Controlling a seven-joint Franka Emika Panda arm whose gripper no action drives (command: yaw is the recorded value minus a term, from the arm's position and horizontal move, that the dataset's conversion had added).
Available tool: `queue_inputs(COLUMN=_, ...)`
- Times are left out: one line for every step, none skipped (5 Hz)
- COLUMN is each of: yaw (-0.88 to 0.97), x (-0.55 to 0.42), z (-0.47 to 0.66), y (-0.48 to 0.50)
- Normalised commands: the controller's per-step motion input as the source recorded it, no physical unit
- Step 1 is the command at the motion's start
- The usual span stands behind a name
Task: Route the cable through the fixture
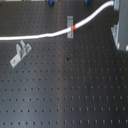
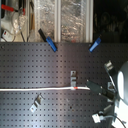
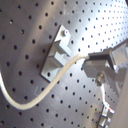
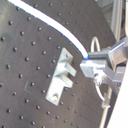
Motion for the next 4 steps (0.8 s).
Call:
queue_inputs(yaw=0.0, x=0.009, z=0.0, y=0.033)
queue_inputs(yaw=-0.13, x=-0.014, z=0.18, y=0.418)
queue_inputs(yaw=-0.65, x=0.06, z=0.32, y=0.325)
queue_inputs(yaw=-0.08, x=-0.107, z=0.0, y=0.02)
